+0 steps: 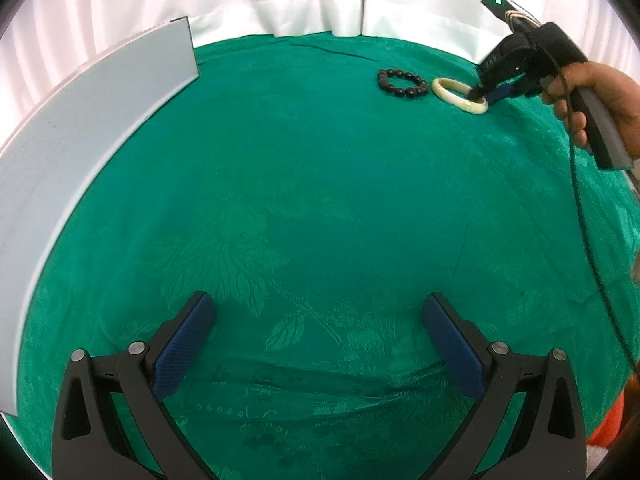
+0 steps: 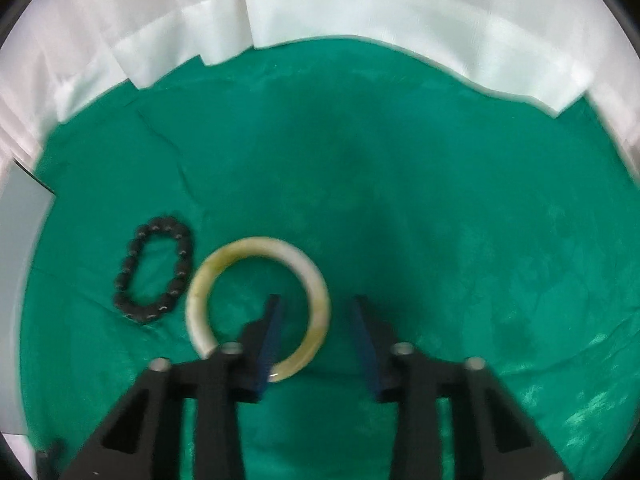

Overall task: Organize jewelry
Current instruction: 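Close the right tool on the pale jade bangle and lift it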

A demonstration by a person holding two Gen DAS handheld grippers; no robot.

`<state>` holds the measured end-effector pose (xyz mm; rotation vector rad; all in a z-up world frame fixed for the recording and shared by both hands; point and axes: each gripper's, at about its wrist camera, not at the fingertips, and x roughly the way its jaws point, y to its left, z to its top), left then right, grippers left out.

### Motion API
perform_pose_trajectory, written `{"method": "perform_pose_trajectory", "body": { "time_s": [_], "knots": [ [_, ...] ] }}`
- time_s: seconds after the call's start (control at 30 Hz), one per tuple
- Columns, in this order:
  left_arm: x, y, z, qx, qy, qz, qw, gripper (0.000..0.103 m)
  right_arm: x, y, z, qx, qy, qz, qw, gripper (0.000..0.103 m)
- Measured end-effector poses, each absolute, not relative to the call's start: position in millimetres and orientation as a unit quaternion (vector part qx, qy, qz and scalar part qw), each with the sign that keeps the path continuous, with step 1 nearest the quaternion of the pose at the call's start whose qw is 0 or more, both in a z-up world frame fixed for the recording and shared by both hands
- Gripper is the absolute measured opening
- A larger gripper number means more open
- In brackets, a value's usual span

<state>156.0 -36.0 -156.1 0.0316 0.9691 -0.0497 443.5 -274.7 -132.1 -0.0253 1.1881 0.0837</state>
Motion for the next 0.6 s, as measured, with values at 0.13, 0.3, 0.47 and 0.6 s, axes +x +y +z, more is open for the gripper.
{"method": "perform_pose_trajectory", "body": {
  "time_s": [0.13,0.3,0.47,0.6],
  "knots": [
    [155.9,-36.1,-156.1,0.015,0.466,-0.024,0.885,0.103,437.1,-286.2,-129.9,0.034,0.551,0.043,0.833,0.011],
    [155.9,-36.2,-156.1,0.015,0.465,-0.024,0.885,0.103,405.7,-308.2,-118.7,0.095,0.540,0.075,0.833,0.011],
    [155.8,-36.3,-156.1,0.015,0.465,-0.024,0.885,0.103,356.5,-326.7,-112.7,0.133,0.543,0.108,0.822,0.011],
    [155.8,-36.2,-156.2,0.015,0.465,-0.024,0.885,0.103,316.7,-337.7,-120.0,0.151,0.559,0.132,0.804,0.011]
  ]
}}
